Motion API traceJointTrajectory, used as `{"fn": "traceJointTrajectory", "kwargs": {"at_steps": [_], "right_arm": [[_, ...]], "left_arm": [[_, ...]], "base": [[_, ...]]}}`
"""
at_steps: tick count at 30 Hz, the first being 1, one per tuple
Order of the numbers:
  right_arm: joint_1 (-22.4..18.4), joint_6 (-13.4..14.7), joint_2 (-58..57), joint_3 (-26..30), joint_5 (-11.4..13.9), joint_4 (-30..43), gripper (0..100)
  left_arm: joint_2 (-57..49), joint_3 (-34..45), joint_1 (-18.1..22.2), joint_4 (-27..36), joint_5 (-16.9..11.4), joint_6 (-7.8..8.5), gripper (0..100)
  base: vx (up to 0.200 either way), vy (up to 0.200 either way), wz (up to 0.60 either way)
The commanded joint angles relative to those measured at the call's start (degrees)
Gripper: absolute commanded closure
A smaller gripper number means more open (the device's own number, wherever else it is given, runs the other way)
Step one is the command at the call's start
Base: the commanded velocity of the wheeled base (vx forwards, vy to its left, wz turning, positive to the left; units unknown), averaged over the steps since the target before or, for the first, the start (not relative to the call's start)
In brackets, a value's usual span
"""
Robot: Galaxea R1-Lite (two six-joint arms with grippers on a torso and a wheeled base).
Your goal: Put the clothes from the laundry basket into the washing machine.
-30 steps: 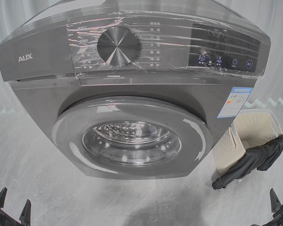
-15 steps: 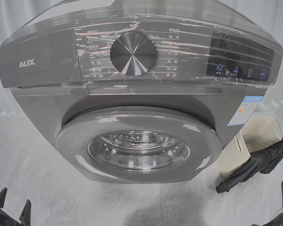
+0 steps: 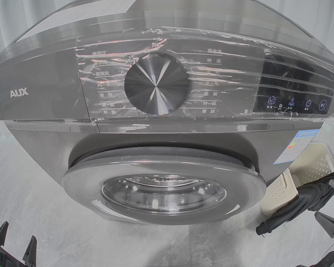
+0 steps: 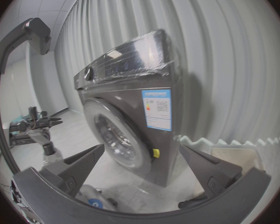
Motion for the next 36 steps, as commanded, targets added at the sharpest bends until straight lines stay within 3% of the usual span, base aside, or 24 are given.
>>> {"fn": "traceJointTrajectory", "kwargs": {"at_steps": [1,2,5,8,10,13,14,17,36], "right_arm": [[10.5,-1.6,18.4,-2.3,3.5,-4.9,0],[13.7,-1.2,21.4,-3.0,2.7,-5.8,0],[16.7,0.3,26.1,-3.8,0.8,-8.0,0],[19.1,5.5,31.4,-4.2,-2.6,-13.4,0],[21.0,11.1,34.8,-3.6,-5.5,-18.7,0],[22.5,13.9,37.6,-2.7,-9.5,-23.4,0],[23.2,14.0,38.4,-2.0,-11.1,-25.0,0],[23.5,13.6,39.3,-1.6,-12.1,-25.9,0],[26.1,12.8,44.5,-1.7,-13.2,-26.7,0]], "left_arm": [[-1.0,0.9,0.0,0.0,0.1,0.03,0],[-1.0,0.9,0.0,0.0,0.1,0.03,0],[-1.0,0.9,0.0,0.0,0.1,0.03,0],[-1.0,0.9,0.0,0.0,0.1,0.03,0],[-1.0,0.9,0.0,0.0,0.1,0.03,0],[-1.0,0.9,0.0,0.0,0.1,0.03,0],[-1.0,0.9,0.0,0.0,0.1,0.03,0],[-1.0,0.9,0.0,0.0,0.1,0.03,0],[-1.0,0.9,0.0,0.0,0.1,-0.06,0]], "base": [[0.000,0.000,0.00],[0.000,0.000,0.00],[0.000,0.000,0.00],[0.000,0.000,0.00],[0.000,0.000,0.00],[0.000,0.000,0.00],[0.000,0.000,0.00],[0.000,0.000,0.00],[0.000,0.000,0.00]]}}
